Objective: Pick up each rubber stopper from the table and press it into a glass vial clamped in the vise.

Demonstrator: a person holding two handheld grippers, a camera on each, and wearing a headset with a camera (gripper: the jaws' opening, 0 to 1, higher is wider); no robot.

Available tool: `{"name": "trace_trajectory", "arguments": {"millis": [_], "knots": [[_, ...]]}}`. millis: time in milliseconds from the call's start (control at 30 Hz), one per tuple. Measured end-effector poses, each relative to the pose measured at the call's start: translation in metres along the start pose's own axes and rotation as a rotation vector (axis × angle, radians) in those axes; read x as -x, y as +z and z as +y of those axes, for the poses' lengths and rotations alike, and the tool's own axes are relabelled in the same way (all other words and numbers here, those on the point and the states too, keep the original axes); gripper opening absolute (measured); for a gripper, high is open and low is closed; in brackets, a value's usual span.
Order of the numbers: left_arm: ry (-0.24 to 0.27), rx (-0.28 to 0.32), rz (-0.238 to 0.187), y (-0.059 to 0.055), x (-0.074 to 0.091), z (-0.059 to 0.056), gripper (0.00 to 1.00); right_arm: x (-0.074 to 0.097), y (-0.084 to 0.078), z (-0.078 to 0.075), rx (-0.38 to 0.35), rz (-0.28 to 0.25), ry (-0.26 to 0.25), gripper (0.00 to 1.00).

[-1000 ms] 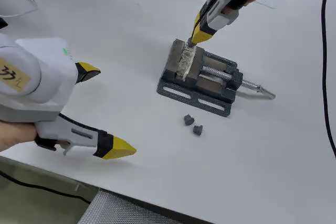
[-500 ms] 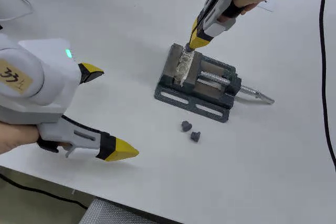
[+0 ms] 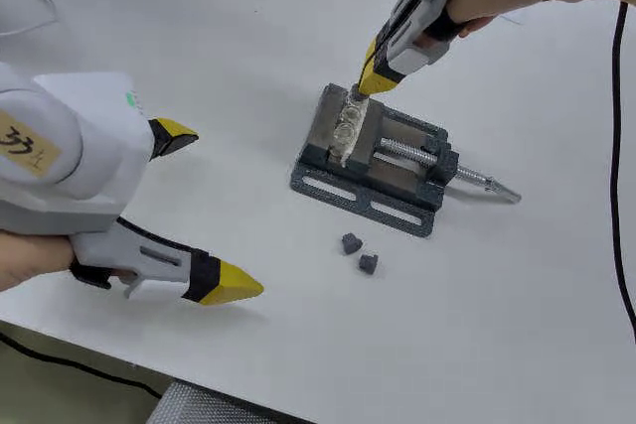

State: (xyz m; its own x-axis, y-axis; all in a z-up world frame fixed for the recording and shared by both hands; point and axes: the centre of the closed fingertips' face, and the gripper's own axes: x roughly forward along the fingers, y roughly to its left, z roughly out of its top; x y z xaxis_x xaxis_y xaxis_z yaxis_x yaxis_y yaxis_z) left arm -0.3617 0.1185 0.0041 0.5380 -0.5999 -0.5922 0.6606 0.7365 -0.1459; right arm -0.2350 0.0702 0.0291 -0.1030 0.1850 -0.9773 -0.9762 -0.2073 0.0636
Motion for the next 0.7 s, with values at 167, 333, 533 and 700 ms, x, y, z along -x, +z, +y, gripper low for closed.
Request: {"name": "trace_trajectory", "arguments": {"millis": [167,333,533,700], "knots": [[-0.002,-0.005,-0.003,0.0022,-0.0011,0.0002,0.97,-0.0010,0.0007,-0.0002,0.011,0.019,-0.017,0.00],[-0.004,-0.006,-0.006,0.0032,-0.0017,0.0004,0.97,-0.0011,0.0004,-0.0005,0.025,0.038,-0.030,0.00],[-0.004,-0.003,-0.010,0.0042,-0.0037,0.0001,0.97,-0.0022,0.0011,0.0001,0.025,0.065,-0.044,0.00],[-0.009,-0.012,-0.014,0.0094,-0.0046,-0.0011,0.97,-0.0022,0.0012,0.0005,0.046,0.090,-0.059,0.00]]}}
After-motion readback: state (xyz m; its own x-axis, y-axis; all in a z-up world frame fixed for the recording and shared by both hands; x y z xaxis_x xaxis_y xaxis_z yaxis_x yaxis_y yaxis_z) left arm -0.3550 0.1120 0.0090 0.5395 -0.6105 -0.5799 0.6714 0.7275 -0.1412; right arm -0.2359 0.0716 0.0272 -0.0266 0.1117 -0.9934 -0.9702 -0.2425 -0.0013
